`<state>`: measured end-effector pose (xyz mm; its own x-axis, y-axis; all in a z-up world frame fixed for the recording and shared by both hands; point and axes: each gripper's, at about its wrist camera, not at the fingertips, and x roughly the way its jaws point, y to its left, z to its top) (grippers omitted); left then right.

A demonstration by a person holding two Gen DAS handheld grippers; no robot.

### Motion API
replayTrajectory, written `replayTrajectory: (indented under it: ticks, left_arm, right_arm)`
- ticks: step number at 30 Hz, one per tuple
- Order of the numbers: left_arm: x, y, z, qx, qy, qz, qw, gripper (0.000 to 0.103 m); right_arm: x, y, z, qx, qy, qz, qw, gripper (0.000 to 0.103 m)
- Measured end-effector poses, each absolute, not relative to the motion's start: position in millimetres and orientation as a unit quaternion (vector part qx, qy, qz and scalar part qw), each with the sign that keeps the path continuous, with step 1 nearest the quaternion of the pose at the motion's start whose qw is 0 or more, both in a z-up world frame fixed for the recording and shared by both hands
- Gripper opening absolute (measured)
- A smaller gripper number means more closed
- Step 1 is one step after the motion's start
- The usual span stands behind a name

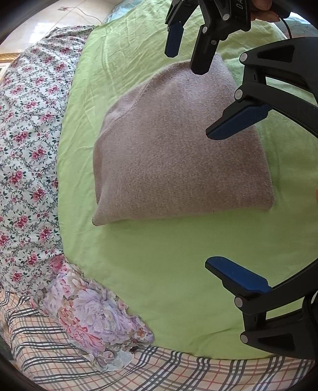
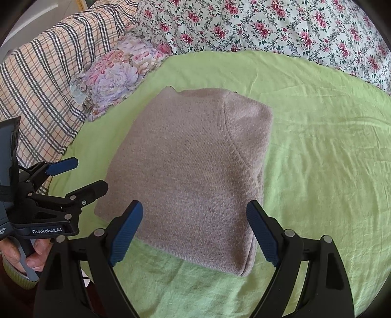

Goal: Fold small clothes

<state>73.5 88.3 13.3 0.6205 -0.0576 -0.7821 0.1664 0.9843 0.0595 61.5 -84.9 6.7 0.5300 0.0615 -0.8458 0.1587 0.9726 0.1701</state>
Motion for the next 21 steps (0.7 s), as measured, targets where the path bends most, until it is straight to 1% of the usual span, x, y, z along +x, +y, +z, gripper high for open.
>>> replayTrajectory:
  ticks: [21]
  left_arm:
    - [78.3, 85.0, 19.6, 0.062, 0.425, -0.07, 0.9, 0.097]
  right_arm:
    - [63.2, -82.3, 8.3, 0.115, 0.483, -0.031, 0.868, 0.087]
